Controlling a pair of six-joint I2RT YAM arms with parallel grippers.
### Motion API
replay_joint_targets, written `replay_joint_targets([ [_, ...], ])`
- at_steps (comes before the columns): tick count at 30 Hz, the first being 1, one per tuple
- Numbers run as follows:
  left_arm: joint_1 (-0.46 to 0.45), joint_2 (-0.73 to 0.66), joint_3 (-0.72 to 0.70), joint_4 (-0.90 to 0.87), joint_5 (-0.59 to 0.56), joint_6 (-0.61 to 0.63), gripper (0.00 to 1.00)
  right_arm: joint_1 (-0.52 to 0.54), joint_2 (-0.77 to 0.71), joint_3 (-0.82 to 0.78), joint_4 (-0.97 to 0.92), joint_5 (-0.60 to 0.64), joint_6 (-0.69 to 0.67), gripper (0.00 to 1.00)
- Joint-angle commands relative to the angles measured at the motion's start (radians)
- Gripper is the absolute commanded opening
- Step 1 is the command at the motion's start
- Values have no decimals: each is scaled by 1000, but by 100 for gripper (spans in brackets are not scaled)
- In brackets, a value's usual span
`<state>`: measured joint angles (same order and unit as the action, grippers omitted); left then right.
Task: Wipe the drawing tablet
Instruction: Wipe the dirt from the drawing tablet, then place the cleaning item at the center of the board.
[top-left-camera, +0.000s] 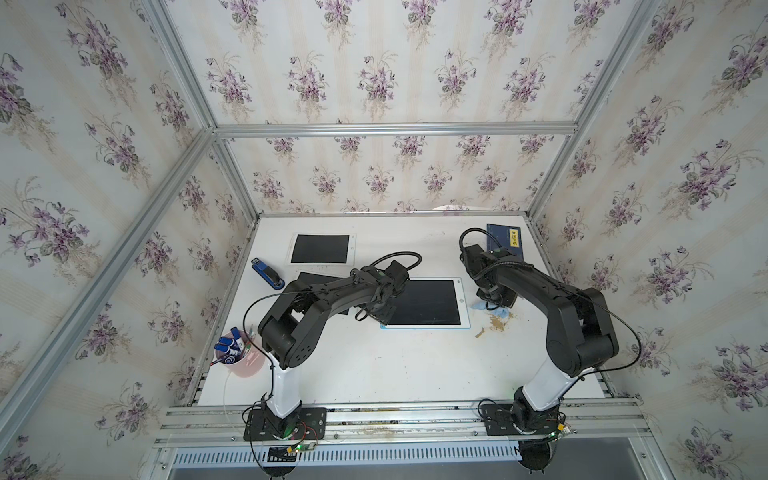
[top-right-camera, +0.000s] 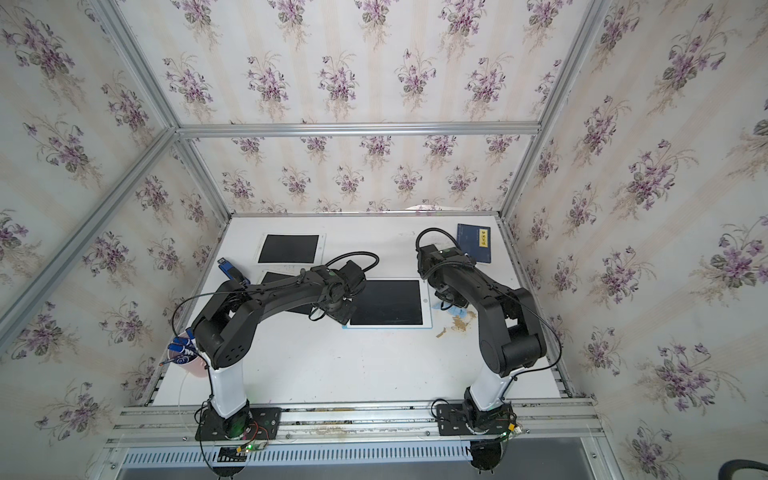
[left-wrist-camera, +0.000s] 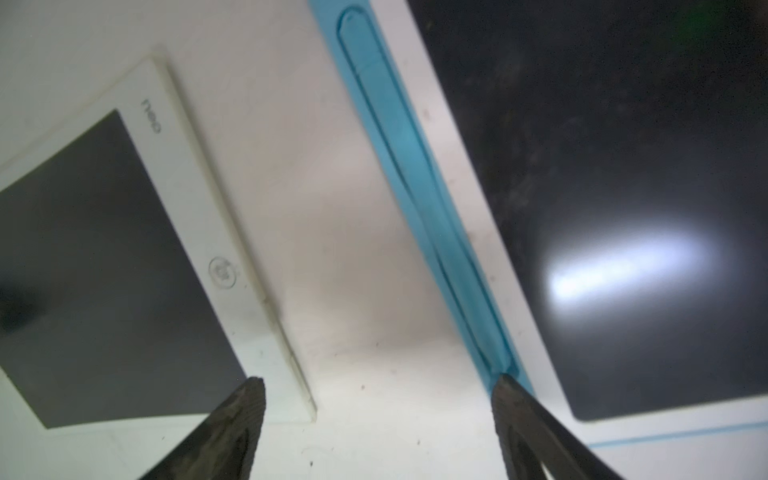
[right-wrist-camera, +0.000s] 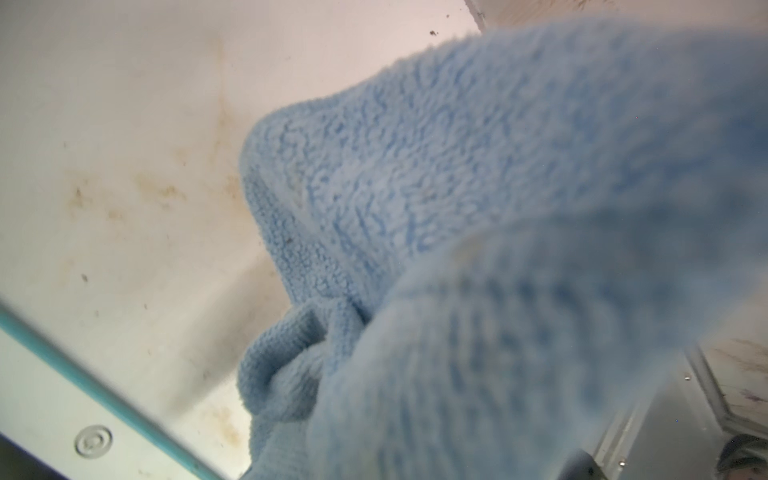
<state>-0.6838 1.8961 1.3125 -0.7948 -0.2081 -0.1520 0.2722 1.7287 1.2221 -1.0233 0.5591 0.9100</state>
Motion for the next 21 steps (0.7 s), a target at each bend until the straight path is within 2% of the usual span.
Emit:
replay_joint_targets([
  [1, 9, -95, -21, 53, 35, -19, 88, -128, 38, 1, 160, -185, -63, 0],
  [4, 29, -211, -67, 154, 206, -42, 89, -251, 82, -24, 326, -381, -102, 0],
  [7, 58, -285, -102, 229, 370, -87, 90, -292, 108, -36, 439, -496, -143, 1],
  [8, 76, -293, -114, 248, 421, -103, 90, -292, 110, -36, 451, -500, -150, 11],
  [10, 146, -287, -151, 296, 554, -148, 91, -292, 114, -36, 479, -529, -183, 22],
  [11, 181, -282, -176, 327, 626, -174, 91, -292, 115, -35, 481, -535, -193, 34],
  [13, 251, -268, -237, 405, 734, -223, 91, -292, 109, -39, 489, -525, -225, 65],
  [16, 298, -258, -286, 464, 790, -255, 91, -291, 69, -58, 504, -476, -267, 82],
  [20, 314, -231, -298, 489, 832, -273, 90, -285, -13, -80, 520, -456, -313, 88],
  [21, 314, -223, -297, 490, 837, -274, 90, -282, -51, -91, 534, -462, -321, 94],
])
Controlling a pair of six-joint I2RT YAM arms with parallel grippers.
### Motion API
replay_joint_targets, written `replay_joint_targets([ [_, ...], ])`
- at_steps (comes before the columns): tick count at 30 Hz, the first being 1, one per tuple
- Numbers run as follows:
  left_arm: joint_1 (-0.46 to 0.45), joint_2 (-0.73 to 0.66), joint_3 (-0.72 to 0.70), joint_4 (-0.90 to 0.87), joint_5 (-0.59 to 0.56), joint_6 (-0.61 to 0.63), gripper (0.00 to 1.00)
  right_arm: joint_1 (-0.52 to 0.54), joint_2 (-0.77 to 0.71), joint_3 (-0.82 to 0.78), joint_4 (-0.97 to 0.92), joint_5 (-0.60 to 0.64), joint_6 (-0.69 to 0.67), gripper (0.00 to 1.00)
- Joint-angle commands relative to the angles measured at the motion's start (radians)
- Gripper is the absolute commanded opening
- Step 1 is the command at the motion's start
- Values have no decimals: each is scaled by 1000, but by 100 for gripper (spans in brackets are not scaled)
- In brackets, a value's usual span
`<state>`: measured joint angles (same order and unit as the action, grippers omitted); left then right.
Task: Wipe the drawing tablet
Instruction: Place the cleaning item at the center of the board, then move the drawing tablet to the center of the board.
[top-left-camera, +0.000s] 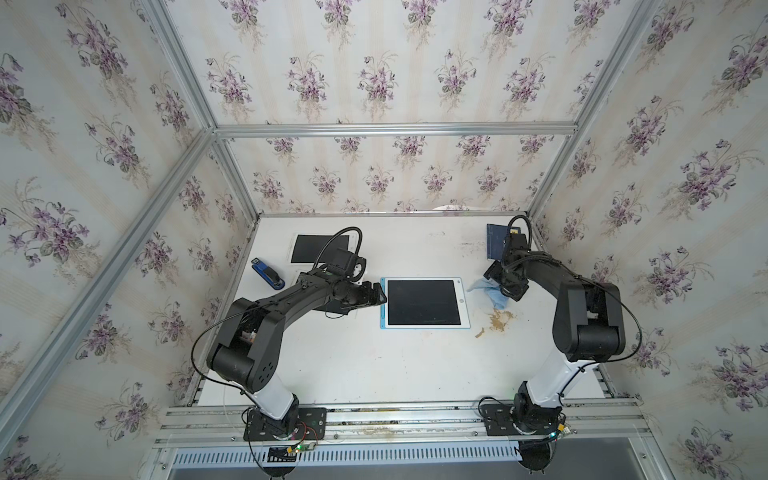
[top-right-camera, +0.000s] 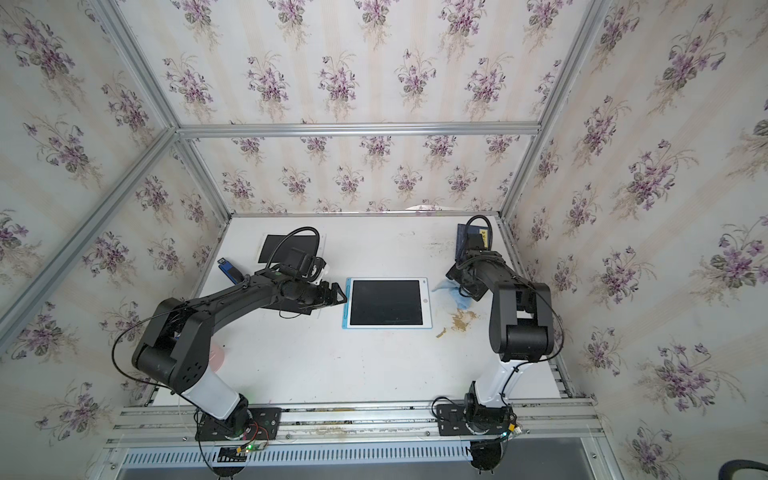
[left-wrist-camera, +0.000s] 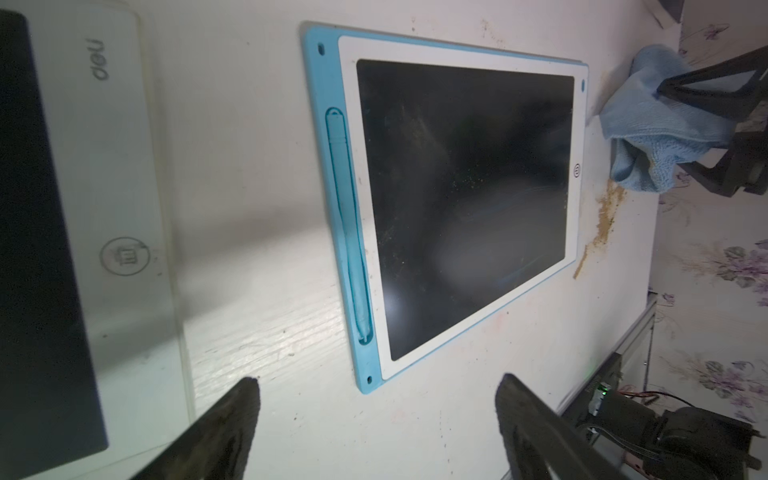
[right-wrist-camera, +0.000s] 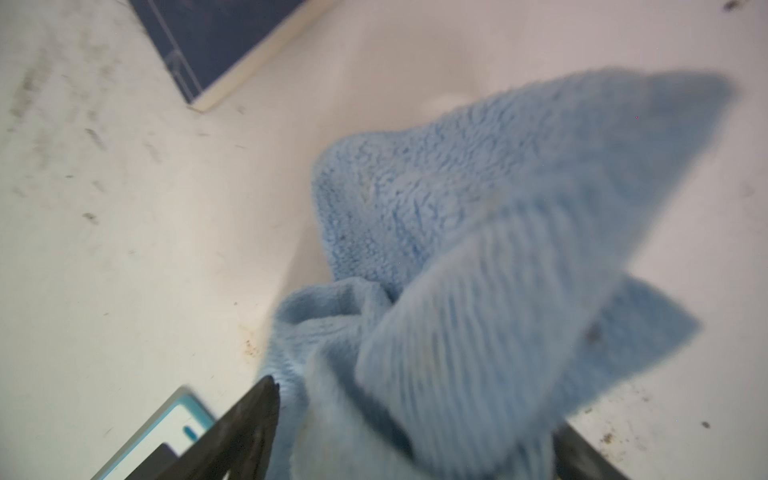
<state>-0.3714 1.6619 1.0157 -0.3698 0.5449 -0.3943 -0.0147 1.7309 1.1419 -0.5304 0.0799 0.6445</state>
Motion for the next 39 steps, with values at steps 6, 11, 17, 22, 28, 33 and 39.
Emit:
replay_joint_targets([
  [6, 5, 30, 2, 65, 75, -32, 90, 51, -234, -62, 97, -63, -102, 100],
  [11, 13, 52, 4, 63, 85, -34, 90, 98, -275, -87, 93, -140, -137, 99],
  [17, 12, 27, -26, 65, 105, -46, 89, 134, -269, -179, 131, -379, -155, 88],
  [22, 12, 18, -66, 78, 108, -53, 90, 250, -256, -244, 139, -407, -152, 86],
  [28, 10, 57, -104, 145, 141, -87, 89, 263, -218, -347, 190, -380, -117, 84],
  [33, 10, 89, -87, 154, 135, -87, 89, 263, -206, -383, 217, -339, -106, 84],
  [39, 10, 162, -33, 157, 144, -84, 89, 263, -135, -375, 243, -303, -112, 85],
])
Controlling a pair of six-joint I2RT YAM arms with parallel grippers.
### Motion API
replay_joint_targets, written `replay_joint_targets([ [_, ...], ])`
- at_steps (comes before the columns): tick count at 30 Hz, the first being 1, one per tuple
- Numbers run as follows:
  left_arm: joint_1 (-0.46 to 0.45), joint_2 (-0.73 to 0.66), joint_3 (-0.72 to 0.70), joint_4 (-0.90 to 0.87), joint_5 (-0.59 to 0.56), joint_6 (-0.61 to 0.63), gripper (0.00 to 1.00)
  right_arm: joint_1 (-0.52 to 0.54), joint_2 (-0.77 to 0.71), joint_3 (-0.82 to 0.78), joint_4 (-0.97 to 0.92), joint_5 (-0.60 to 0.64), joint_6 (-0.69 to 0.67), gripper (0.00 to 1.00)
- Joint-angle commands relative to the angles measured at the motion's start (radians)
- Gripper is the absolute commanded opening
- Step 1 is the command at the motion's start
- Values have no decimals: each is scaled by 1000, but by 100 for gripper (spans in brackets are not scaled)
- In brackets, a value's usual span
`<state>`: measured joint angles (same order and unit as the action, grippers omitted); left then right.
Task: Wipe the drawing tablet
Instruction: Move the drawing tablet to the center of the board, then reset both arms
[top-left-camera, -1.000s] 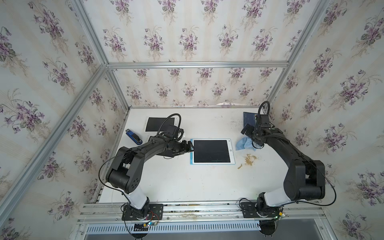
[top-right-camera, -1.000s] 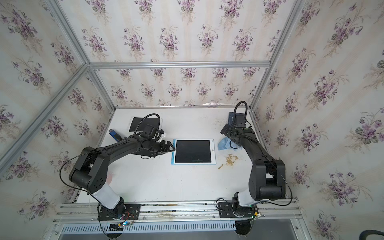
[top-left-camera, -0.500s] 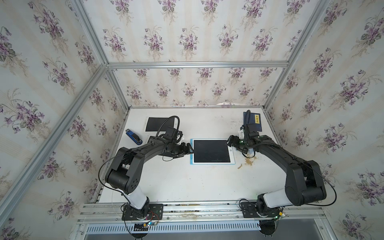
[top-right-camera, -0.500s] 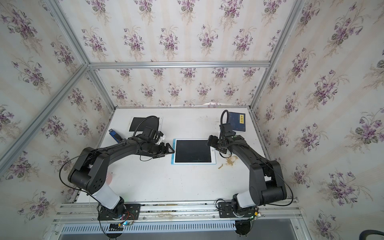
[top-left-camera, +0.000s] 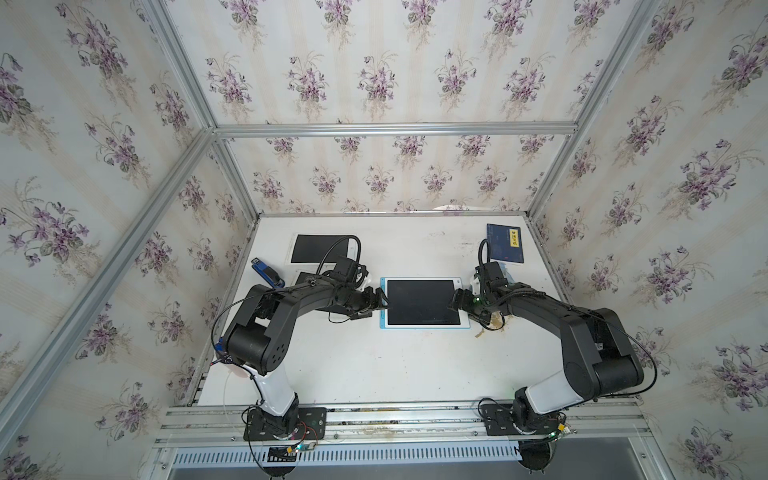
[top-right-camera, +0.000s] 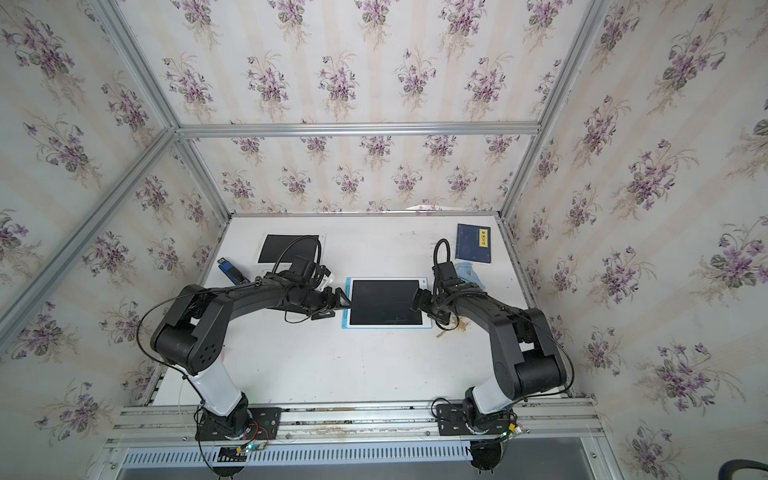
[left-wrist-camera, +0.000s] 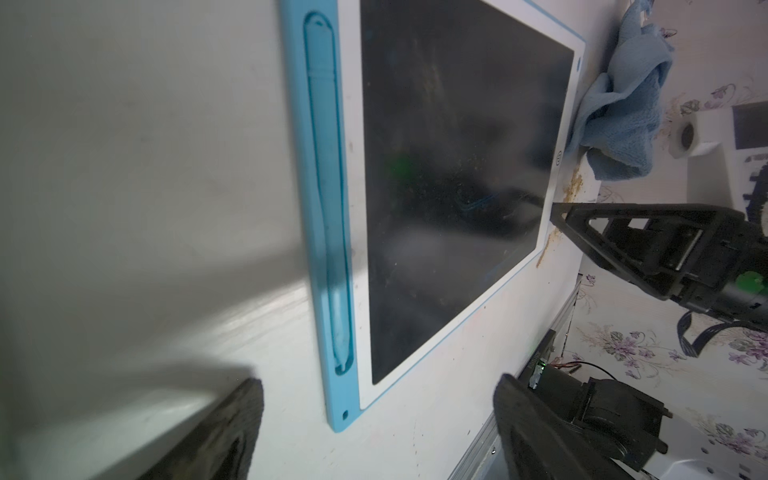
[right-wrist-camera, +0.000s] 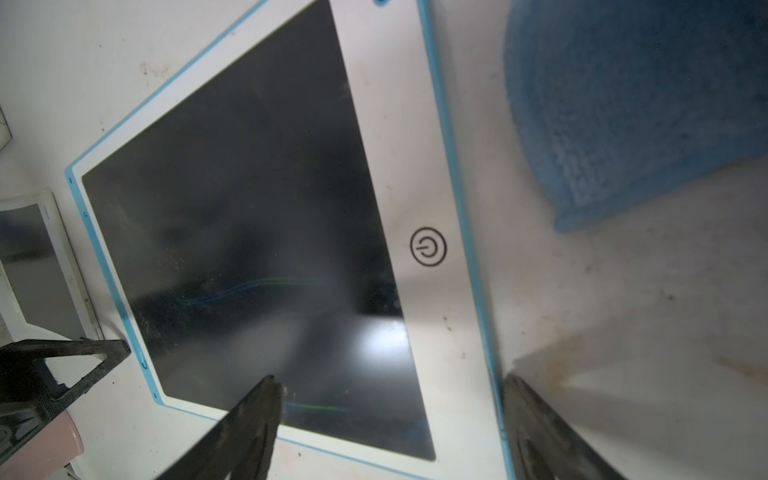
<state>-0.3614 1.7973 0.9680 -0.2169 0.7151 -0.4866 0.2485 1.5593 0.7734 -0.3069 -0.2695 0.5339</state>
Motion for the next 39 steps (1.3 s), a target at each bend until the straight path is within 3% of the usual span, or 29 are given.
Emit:
replay_joint_targets([
  [1, -1, 39, 25, 5, -25, 7, 89, -1, 51, -4, 34, 27, 0, 85],
  [6, 1, 97, 102, -21, -47, 29, 89, -1, 135, 46, 106, -69, 25, 84],
  [15, 34, 248, 330, -103, -108, 85, 88, -5, 337, 298, 93, -84, 48, 84],
  [24, 75, 304, 438, -151, -169, 116, 88, -4, 492, 493, 65, -153, 69, 83],
  [31, 75, 221, 401, -127, -161, 116, 90, -5, 431, 501, 31, -56, 66, 86],
  [33, 76, 162, 376, -103, -159, 106, 91, -4, 377, 507, 3, 12, 55, 87],
  [35, 75, 91, 359, -98, -169, 105, 100, -5, 298, 513, -32, 93, 43, 87],
  [39, 75, -23, 353, -149, -204, 114, 100, -5, 127, 492, -80, 221, 27, 89],
])
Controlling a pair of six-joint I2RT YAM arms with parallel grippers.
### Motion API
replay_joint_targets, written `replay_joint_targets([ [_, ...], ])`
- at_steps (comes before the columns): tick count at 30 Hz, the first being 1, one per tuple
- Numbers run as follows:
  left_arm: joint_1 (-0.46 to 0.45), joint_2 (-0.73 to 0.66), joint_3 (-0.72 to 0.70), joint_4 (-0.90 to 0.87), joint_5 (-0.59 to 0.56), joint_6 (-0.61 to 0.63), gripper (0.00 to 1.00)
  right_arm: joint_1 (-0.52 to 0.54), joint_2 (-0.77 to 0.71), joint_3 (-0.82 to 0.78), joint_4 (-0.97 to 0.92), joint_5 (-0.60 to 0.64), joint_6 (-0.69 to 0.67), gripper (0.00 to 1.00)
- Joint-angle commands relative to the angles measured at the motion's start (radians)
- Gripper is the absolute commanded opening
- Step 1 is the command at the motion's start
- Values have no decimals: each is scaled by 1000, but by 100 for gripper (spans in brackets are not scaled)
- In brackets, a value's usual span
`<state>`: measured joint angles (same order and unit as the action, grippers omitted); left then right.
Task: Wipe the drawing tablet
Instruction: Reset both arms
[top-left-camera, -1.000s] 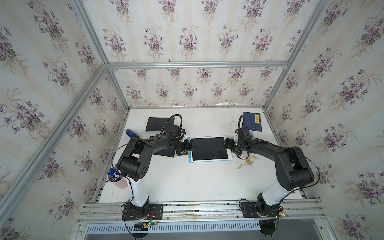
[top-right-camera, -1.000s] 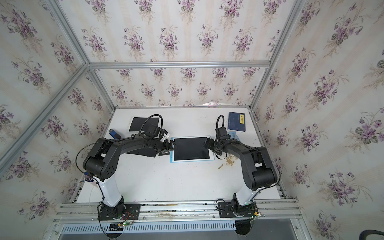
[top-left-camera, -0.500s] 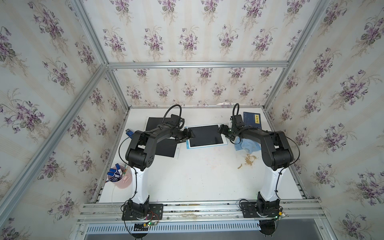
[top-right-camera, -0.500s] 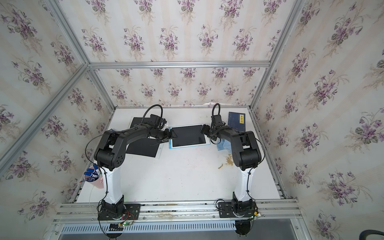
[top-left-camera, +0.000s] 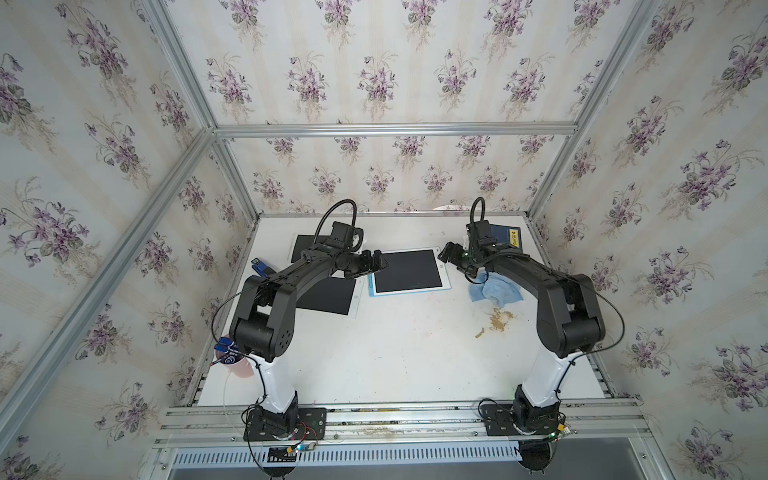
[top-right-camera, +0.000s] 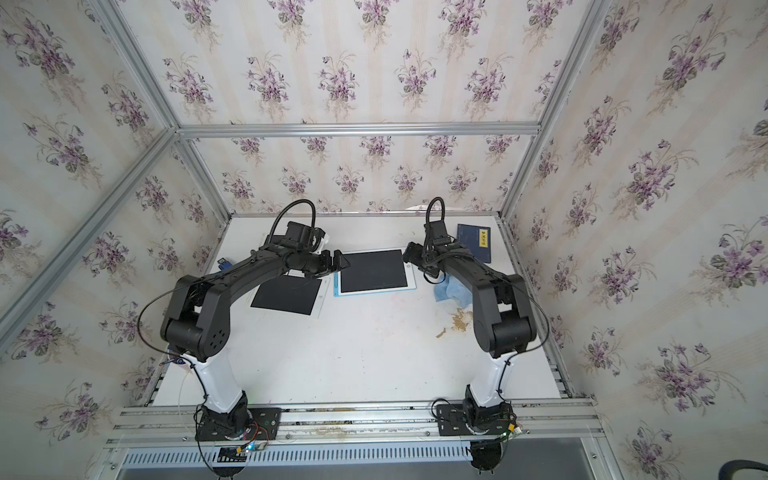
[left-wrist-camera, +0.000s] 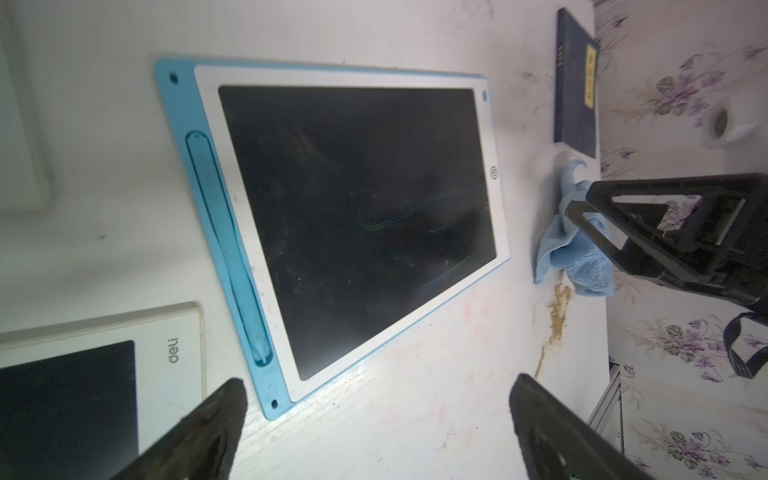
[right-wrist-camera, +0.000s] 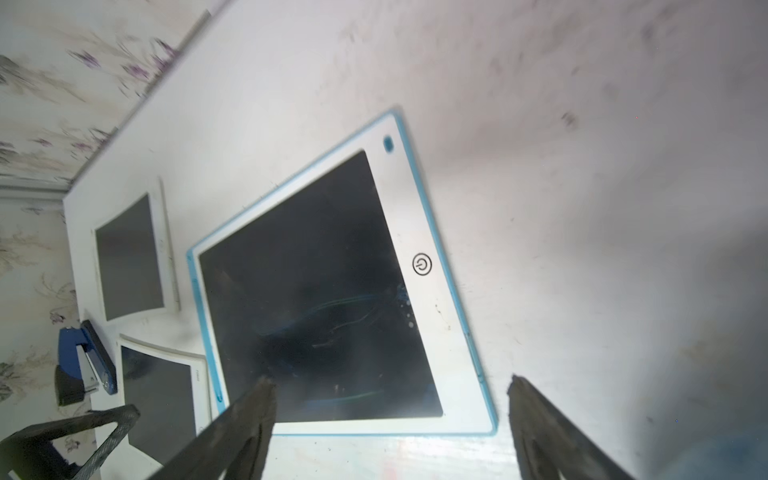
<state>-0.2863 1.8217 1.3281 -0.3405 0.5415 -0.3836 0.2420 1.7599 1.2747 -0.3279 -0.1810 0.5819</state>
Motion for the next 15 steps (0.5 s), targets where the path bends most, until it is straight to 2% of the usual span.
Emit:
replay_joint_targets([
  [1, -1, -84, -21, -31, -42, 8, 100, 2, -121, -22, -65, 160, -23, 89],
  [5, 0, -282, -173, 27, -144, 13, 100, 2, -361, -174, 13, 261, -22, 93],
  [6, -1, -338, -225, 56, -173, 21, 100, 2, -429, -230, 57, 289, -20, 99],
  [9, -1, -518, -363, 117, -293, 53, 100, 2, -668, -419, 238, 384, -8, 100],
  [11, -1, -617, -440, 141, -395, 88, 100, 3, -832, -598, 417, 519, 7, 100],
  [13, -1, -716, -544, 208, -570, 109, 100, 3, -951, -816, 680, 632, -92, 100],
  [15, 1, -790, -649, 295, -736, 168, 100, 2, -1036, -1020, 956, 693, -291, 100],
])
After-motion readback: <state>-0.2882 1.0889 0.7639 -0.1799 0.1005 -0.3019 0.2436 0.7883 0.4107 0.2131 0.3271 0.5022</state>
